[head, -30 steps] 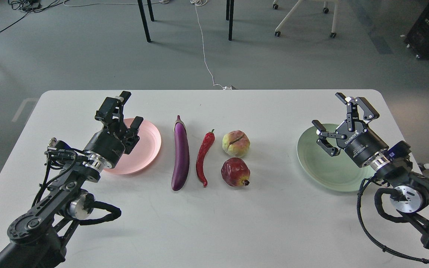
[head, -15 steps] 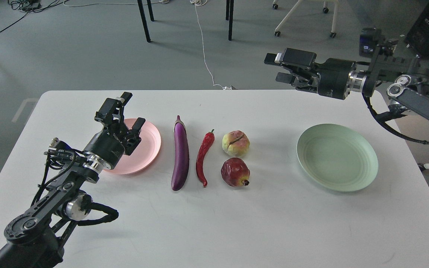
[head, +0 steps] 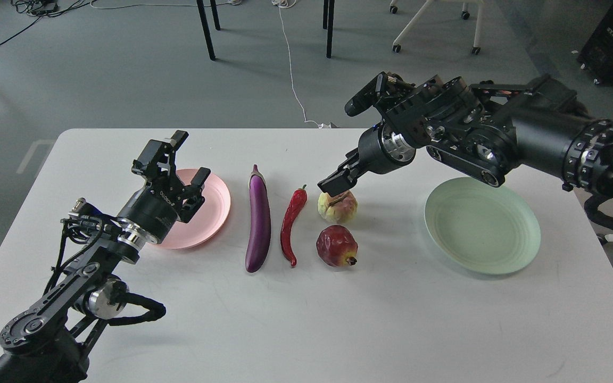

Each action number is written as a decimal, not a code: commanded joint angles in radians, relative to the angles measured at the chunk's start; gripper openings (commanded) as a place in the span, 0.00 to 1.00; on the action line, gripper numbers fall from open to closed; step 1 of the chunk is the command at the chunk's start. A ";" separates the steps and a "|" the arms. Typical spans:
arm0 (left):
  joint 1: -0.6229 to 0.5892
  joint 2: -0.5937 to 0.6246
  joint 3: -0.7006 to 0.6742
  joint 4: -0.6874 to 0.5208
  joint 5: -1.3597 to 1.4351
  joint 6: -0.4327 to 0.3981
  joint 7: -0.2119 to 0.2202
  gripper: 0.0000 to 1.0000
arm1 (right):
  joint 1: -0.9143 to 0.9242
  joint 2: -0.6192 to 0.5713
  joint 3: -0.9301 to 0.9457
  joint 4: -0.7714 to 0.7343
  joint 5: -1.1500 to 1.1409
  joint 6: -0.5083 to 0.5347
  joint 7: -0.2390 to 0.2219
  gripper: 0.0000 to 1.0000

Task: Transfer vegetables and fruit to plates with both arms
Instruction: 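Move the right gripper over the peach beside the red fruit, then grasp the peach with the right gripper and lift it, then carry the peach onto the green plate and release it, then reach the right gripper down and grasp the red fruit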

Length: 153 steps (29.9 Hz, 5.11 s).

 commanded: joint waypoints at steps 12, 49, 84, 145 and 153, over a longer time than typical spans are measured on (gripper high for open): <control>0.002 0.022 -0.001 -0.030 -0.001 -0.005 -0.002 1.00 | -0.073 0.036 -0.056 -0.079 0.000 -0.035 0.000 0.98; 0.034 0.044 -0.008 -0.070 -0.001 -0.013 -0.002 0.99 | -0.161 0.036 -0.054 -0.116 0.012 -0.124 0.000 0.44; 0.039 0.033 -0.007 -0.079 -0.001 -0.034 -0.003 1.00 | -0.144 -0.674 -0.056 0.197 -0.108 -0.202 0.000 0.37; 0.088 0.057 -0.037 -0.113 0.000 -0.033 -0.003 1.00 | -0.065 -0.035 -0.120 0.223 -0.019 -0.119 0.000 0.98; 0.105 0.071 -0.048 -0.125 0.000 -0.034 -0.003 0.99 | -0.085 0.022 -0.120 0.182 -0.019 -0.119 0.000 0.95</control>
